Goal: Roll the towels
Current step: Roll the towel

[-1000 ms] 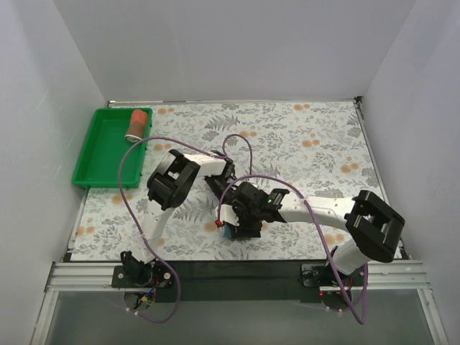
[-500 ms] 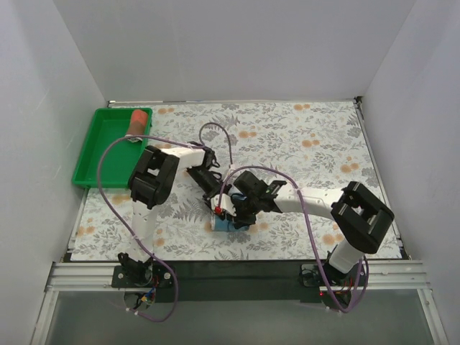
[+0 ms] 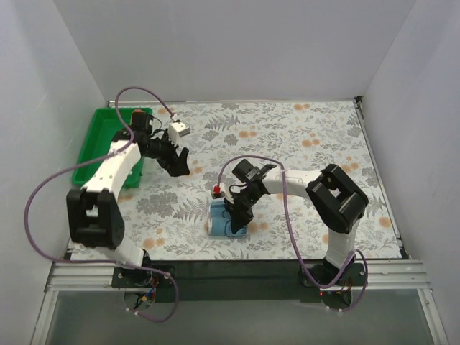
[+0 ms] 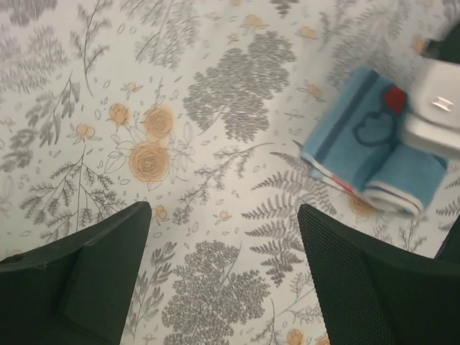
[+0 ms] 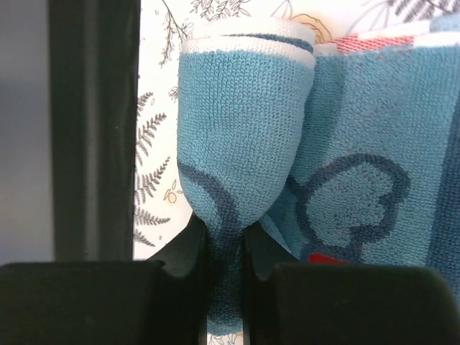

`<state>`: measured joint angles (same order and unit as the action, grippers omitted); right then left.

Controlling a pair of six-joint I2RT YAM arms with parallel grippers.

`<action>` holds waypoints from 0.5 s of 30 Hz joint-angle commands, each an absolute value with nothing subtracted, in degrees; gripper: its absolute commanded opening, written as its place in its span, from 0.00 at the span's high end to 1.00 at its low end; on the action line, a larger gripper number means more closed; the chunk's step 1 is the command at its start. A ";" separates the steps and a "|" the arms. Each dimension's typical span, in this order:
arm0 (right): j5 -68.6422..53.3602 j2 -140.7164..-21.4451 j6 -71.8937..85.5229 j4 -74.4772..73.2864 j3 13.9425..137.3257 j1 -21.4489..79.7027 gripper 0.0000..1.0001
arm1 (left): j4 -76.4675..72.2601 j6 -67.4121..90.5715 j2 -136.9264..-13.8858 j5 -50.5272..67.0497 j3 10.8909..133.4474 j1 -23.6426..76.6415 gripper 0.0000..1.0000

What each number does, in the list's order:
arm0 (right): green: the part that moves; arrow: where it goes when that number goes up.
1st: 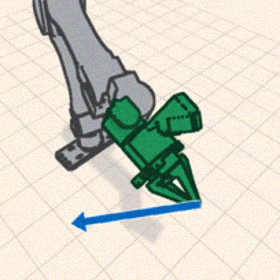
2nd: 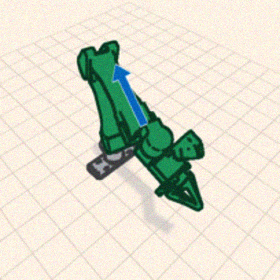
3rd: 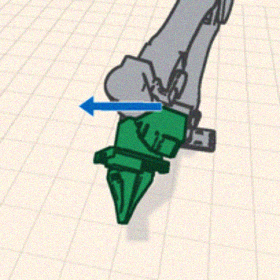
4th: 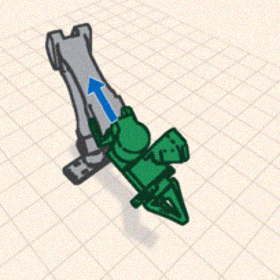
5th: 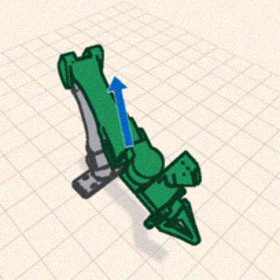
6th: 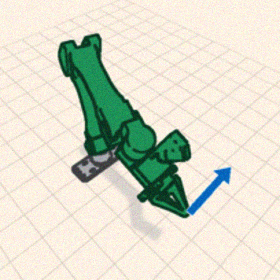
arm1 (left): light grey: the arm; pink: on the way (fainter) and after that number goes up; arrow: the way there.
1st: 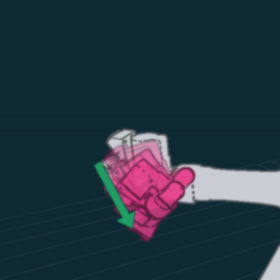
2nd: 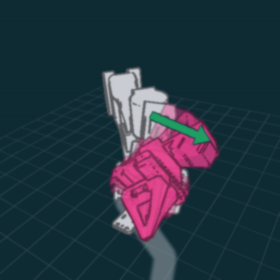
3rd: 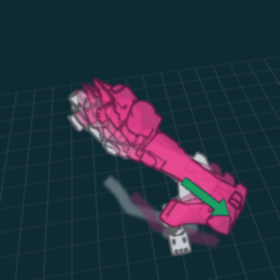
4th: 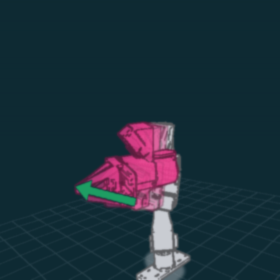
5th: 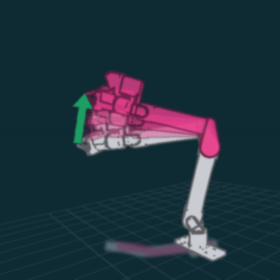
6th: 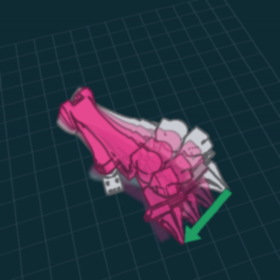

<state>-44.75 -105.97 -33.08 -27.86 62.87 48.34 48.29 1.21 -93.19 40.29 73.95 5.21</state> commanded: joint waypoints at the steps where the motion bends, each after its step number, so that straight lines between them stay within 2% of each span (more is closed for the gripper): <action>1: -47.73 -112.31 -29.63 -34.80 64.59 46.15 0.99 | 44.48 -8.50 -75.71 37.98 62.99 9.74 0.21; 3: -47.99 -114.25 -27.52 -35.68 66.70 45.09 0.99 | 43.34 -11.76 -65.46 35.17 56.98 16.67 0.20; 4: -48.08 -116.17 -27.16 -36.29 67.75 44.91 0.99 | 43.07 -13.60 -62.61 32.46 51.12 19.14 0.20; 7: -48.60 -118.99 -26.63 -39.72 71.36 44.65 0.99 | 40.53 -15.38 -53.47 29.11 44.14 28.02 0.20; 11: -49.65 -123.82 -25.93 -43.76 76.19 44.47 0.99 | 37.01 -18.00 -52.90 25.15 38.24 35.84 0.19; 15: -51.76 -127.08 -25.14 -47.37 79.54 43.86 0.99 | 32.01 -19.77 -57.21 22.77 37.97 40.68 0.17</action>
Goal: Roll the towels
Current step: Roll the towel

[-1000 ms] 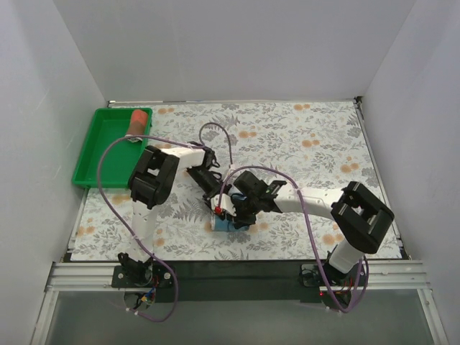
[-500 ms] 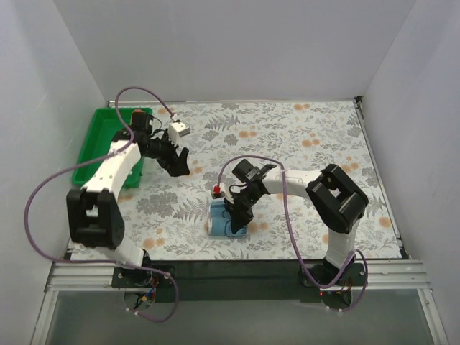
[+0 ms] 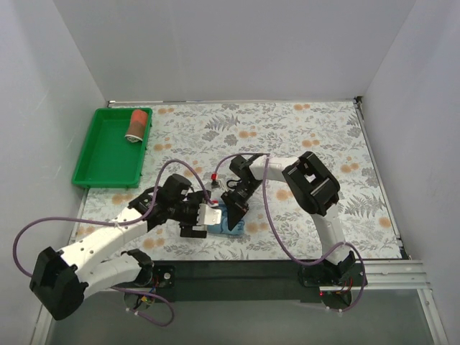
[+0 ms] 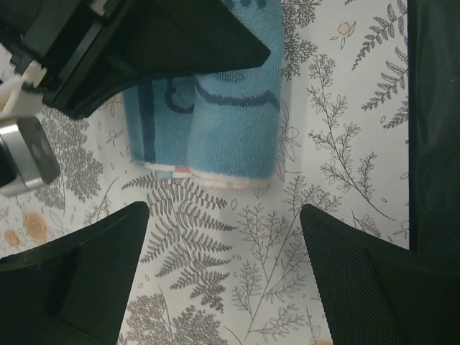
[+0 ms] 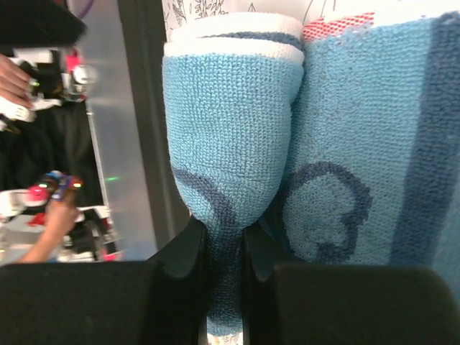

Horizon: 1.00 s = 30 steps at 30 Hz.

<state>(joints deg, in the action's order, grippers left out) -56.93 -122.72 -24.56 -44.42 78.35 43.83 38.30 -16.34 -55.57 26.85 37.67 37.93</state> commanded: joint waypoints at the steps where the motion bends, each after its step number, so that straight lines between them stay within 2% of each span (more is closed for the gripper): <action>1: -52.20 -128.13 -25.05 -47.72 79.98 43.68 0.99 | 31.47 -19.95 -58.17 22.42 38.14 41.91 0.17; 6: -54.66 -130.43 -26.01 -49.66 81.65 42.10 0.98 | 27.43 -19.34 -63.63 19.78 38.41 49.21 0.21; 11: -56.07 -131.75 -27.51 -50.97 82.44 41.49 0.89 | 23.91 -16.70 -68.46 15.30 37.18 55.97 0.34; 18: -57.74 -132.54 -29.35 -52.03 82.79 41.22 0.89 | 18.73 -13.63 -77.07 8.62 36.12 58.27 0.44; 23: -57.75 -131.22 -29.62 -52.21 82.70 40.61 0.88 | 19.77 -12.22 -79.10 8.61 35.16 59.32 0.73; 24: -57.57 -130.96 -29.62 -52.21 82.79 40.43 0.85 | 21.17 -11.61 -79.28 9.22 34.98 59.33 0.77; 25: -57.39 -130.17 -29.53 -52.29 83.05 39.99 0.82 | 21.96 -11.08 -79.54 9.75 34.98 59.33 0.86; 28: -54.94 -128.07 -28.83 -52.47 84.20 38.16 0.68 | 26.27 -9.15 -80.24 14.84 35.42 59.33 0.96; 29: -53.45 -127.45 -28.57 -52.64 85.07 37.36 0.58 | 27.32 -8.62 -80.33 16.16 35.51 59.33 0.99; 30: -52.57 -126.66 -28.30 -52.73 85.43 36.66 0.54 | 29.34 -8.27 -80.33 19.22 35.77 59.33 1.00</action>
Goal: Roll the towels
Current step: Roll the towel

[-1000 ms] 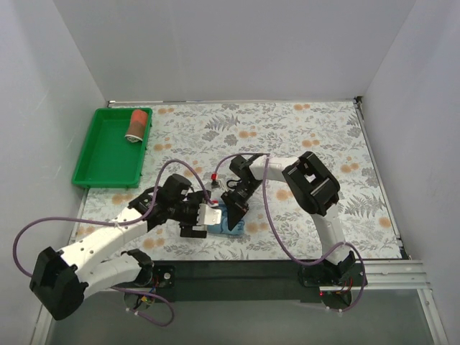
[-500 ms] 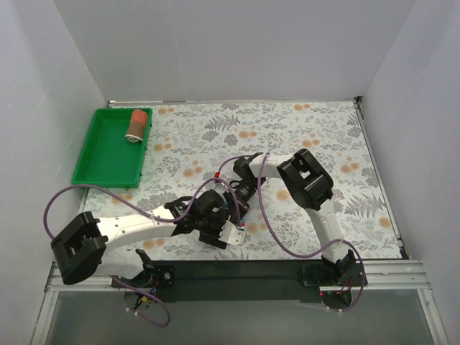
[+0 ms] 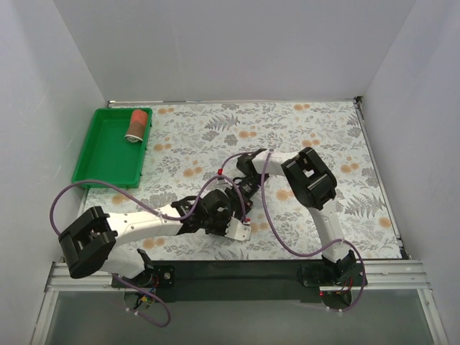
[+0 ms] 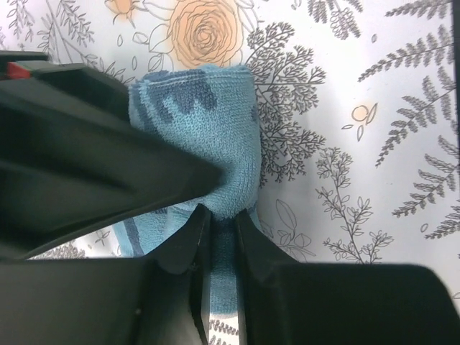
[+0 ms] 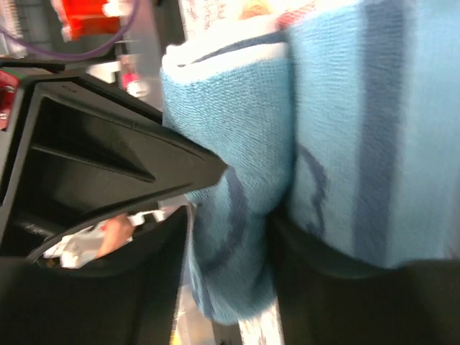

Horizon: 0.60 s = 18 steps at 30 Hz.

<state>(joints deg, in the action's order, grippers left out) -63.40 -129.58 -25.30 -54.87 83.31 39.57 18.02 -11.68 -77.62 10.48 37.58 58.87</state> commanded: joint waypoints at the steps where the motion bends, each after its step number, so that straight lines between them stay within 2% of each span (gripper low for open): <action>1: -50.64 -125.17 -28.21 -53.00 86.13 34.82 0.50 | 30.31 -8.35 -80.59 20.20 36.12 59.33 1.00; 3: -48.70 -123.41 -28.13 -53.26 88.15 32.79 0.35 | 32.95 -8.52 -81.64 21.26 37.35 59.07 1.00; 5: -46.86 -120.60 -27.95 -53.53 89.55 29.63 0.26 | 35.67 -8.88 -82.87 23.54 39.72 58.19 1.00; 7: -46.15 -117.27 -27.86 -54.05 91.58 26.48 0.23 | 37.61 -9.31 -85.15 26.70 42.43 57.05 1.00; 8: -45.79 -115.77 -27.95 -53.97 91.67 25.41 0.15 | 38.66 -9.40 -86.04 28.02 43.58 56.35 1.00; 14: -45.01 -100.66 -31.46 -52.30 85.27 19.87 0.11 | 50.69 -10.90 -95.86 41.63 54.99 48.17 1.00; 18: -42.02 -90.28 -34.19 -51.24 78.41 19.69 0.09 | 55.01 -11.51 -102.56 45.44 60.55 45.18 1.00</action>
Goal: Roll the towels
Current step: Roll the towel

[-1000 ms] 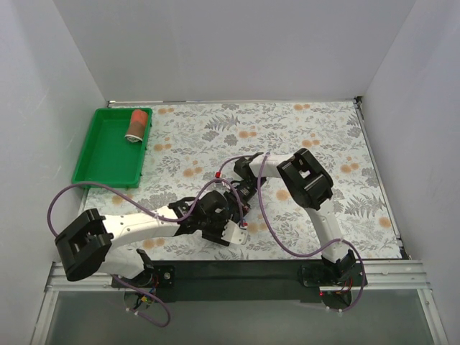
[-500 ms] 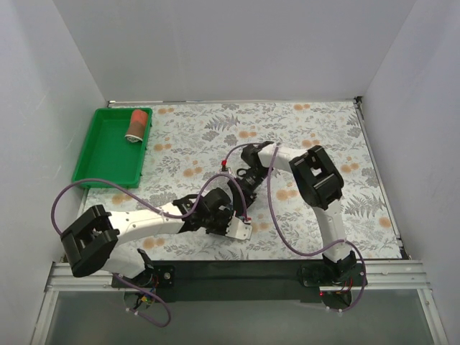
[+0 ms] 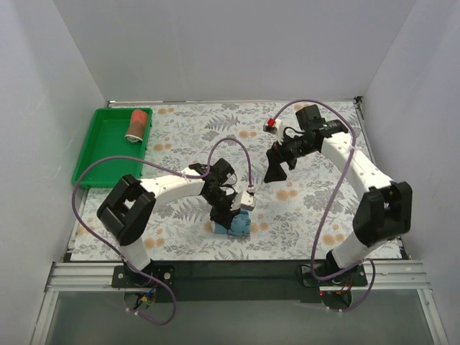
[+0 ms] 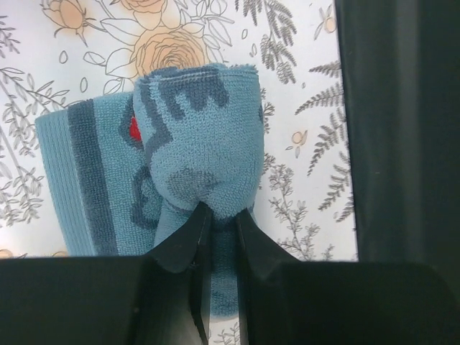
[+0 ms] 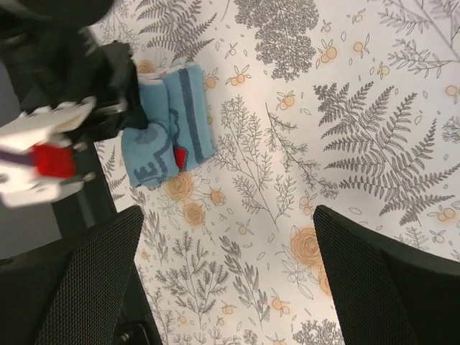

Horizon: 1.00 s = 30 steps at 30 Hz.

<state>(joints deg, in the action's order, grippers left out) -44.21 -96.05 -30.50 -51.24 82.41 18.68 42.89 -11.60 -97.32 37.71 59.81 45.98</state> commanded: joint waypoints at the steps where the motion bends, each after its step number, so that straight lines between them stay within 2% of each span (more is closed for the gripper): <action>1: -41.92 -86.17 -34.80 -50.98 77.44 19.77 0.09 | 55.54 -11.60 -104.05 45.79 61.69 44.13 1.00; 7: -36.49 -75.69 -37.00 -47.74 67.43 26.43 0.19 | 56.78 -14.05 -114.34 46.93 68.19 38.51 1.00; 12: -24.98 -71.90 -33.75 -38.95 60.82 37.86 0.18 | 59.15 -18.45 -120.40 47.11 74.61 34.55 1.00; 20: -6.09 -77.69 -34.98 -24.27 58.72 54.65 0.08 | 61.00 -21.27 -126.56 47.46 80.33 32.08 0.99; 26: -0.36 -84.01 -37.53 -14.26 53.54 63.09 0.07 | 61.61 -21.80 -129.90 48.95 82.26 30.24 0.95; 30: 1.30 -86.91 -37.53 -11.17 50.72 64.77 0.09 | 61.52 -21.88 -130.87 49.04 83.14 29.97 0.94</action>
<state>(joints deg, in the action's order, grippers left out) -2.94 -85.62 -36.47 -17.87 52.07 63.57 70.76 -16.95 -127.42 62.87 83.02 31.14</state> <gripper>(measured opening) 0.918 0.105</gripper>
